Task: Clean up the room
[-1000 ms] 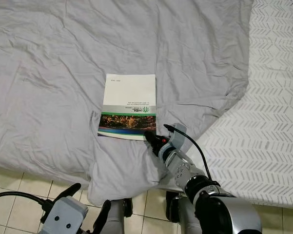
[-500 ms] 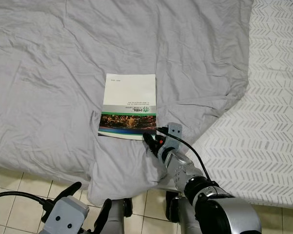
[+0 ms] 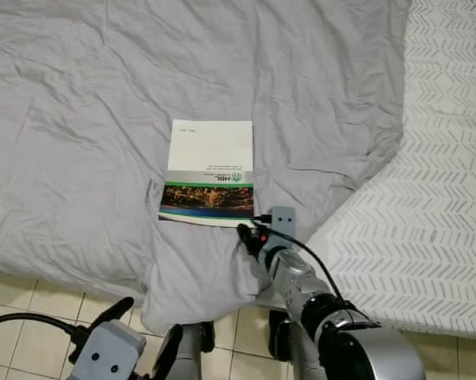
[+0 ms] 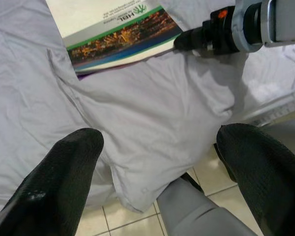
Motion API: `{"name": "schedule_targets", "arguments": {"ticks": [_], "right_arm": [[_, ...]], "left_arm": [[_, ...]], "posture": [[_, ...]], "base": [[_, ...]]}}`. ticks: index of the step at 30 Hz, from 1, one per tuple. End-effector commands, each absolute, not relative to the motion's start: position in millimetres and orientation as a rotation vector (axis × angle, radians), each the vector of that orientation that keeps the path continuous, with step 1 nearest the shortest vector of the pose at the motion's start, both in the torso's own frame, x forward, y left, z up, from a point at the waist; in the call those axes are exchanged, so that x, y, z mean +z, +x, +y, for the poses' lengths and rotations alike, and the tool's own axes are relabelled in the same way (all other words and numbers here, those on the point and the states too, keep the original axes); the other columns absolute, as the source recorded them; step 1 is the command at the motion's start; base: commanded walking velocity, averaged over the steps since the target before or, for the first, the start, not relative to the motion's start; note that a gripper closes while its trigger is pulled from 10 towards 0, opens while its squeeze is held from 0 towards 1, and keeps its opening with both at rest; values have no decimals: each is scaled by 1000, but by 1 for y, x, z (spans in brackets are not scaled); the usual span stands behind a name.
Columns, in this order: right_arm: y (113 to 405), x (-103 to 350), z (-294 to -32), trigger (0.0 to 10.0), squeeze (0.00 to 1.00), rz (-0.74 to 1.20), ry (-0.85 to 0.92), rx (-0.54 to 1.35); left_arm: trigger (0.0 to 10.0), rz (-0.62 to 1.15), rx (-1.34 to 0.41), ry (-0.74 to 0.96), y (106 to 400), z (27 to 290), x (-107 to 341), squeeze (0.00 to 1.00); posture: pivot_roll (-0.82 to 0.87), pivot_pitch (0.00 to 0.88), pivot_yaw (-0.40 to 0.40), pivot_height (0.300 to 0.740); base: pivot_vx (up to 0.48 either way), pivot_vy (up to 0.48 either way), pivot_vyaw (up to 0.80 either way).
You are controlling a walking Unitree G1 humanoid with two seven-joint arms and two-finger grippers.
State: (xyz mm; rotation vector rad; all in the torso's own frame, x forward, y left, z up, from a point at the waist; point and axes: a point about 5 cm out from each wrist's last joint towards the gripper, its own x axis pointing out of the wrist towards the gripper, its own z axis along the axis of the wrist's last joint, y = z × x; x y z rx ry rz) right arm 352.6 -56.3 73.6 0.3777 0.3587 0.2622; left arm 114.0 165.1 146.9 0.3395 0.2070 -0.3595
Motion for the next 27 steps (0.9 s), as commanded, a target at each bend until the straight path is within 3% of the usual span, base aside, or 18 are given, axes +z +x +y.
{"name": "schedule_targets", "arguments": {"ticks": [1,8,14,15,16,17,27], "right_arm": [[317,47,-4,10000,0,516,560,326],[323,57,0,10000,0,513,708,300],[333,67,-5,10000,0,464,640,287],[334,68,-6,4235,0,458,642,283],[335,69,-7,941,0,452,640,277],[335,69,-7,0,0,446,635,271],[338,77,-1,0,0,422,662,268]], "left_arm": [[10000,258,-353,330,108,167,141,0],[10000,258,-349,324,108,166,141,0],[10000,264,-348,319,106,166,140,0],[10000,266,-349,319,106,165,140,0],[10000,267,-350,318,105,165,140,0],[10000,268,-351,318,105,165,140,0],[10000,267,-351,315,104,163,140,0]], "posture": [[306,629,15,740],[308,628,15,740],[315,627,19,740],[315,626,18,740],[315,626,18,740],[315,627,17,740],[326,628,23,740]], "base": [[0,0,0],[0,0,0],[0,0,0],[0,0,0],[0,0,0],[0,0,0],[0,0,0]]}}
